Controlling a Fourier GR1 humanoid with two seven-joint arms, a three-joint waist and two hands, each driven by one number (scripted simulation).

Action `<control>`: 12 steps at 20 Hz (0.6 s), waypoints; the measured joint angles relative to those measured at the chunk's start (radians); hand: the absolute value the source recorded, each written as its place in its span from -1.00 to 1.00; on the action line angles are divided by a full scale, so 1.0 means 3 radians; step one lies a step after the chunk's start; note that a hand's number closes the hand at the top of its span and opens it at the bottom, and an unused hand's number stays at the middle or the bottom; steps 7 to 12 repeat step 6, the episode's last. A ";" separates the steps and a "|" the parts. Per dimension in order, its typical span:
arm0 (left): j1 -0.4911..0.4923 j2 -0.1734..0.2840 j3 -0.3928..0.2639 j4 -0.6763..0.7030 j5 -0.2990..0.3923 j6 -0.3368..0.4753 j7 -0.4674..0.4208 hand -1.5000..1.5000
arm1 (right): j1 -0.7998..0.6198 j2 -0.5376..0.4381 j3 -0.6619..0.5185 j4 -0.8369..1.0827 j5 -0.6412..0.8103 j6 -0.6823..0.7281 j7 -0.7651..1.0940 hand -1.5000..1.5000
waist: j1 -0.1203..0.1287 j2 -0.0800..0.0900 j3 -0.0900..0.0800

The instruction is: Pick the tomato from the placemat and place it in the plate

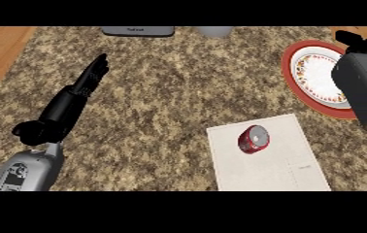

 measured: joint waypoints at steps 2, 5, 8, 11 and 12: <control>0.0029 0.0007 0.0015 0.0001 -0.0006 0.0006 -0.0012 0.00 | -0.0027 0.0075 0.0013 0.0035 0.0055 -0.0047 0.0055 -1.00 | -0.0025 -0.0008 -0.0002; 0.0061 0.0020 0.0032 -0.0006 -0.0006 0.0000 -0.0023 0.00 | -0.0089 0.0191 0.0032 0.0099 0.0120 -0.0103 0.0137 -1.00 | -0.0059 -0.0021 -0.0003; 0.0073 0.0032 0.0054 0.0009 0.0004 -0.0009 -0.0037 0.00 | -0.0113 0.0225 0.0042 0.0111 0.0142 -0.0119 0.0165 -1.00 | -0.0068 -0.0022 -0.0003; 0.0073 0.0032 0.0054 0.0009 0.0004 -0.0009 -0.0037 0.00 | -0.0113 0.0225 0.0042 0.0111 0.0142 -0.0119 0.0165 -1.00 | -0.0068 -0.0022 -0.0003; 0.0073 0.0032 0.0054 0.0009 0.0004 -0.0009 -0.0037 0.00 | -0.0113 0.0225 0.0042 0.0111 0.0142 -0.0119 0.0165 -1.00 | -0.0068 -0.0022 -0.0003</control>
